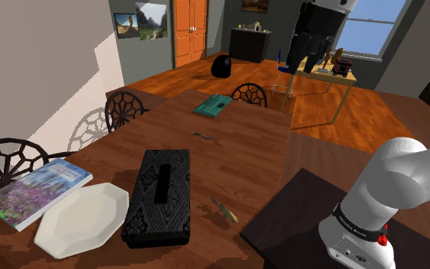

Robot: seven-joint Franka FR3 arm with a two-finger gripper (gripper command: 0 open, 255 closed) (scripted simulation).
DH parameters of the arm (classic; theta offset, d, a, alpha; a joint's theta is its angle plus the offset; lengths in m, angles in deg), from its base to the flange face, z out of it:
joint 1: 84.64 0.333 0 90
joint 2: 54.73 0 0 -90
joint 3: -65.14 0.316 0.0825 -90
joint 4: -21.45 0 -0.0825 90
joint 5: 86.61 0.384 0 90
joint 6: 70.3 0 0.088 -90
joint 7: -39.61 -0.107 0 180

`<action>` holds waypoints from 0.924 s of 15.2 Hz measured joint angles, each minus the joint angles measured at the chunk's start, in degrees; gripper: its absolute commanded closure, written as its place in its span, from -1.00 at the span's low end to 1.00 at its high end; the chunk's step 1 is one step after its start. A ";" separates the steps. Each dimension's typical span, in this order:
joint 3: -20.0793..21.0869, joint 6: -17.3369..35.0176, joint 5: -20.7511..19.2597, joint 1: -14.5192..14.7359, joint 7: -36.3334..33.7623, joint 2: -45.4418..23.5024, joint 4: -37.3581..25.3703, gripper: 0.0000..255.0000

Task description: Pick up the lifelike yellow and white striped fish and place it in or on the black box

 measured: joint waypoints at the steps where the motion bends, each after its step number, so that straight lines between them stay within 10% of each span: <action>1: 0.00 0.00 0.00 0.00 0.00 0.00 0.00 -1.00; 14: 8.82 18.14 4.93 2.88 -6.63 1.17 20.15 -1.00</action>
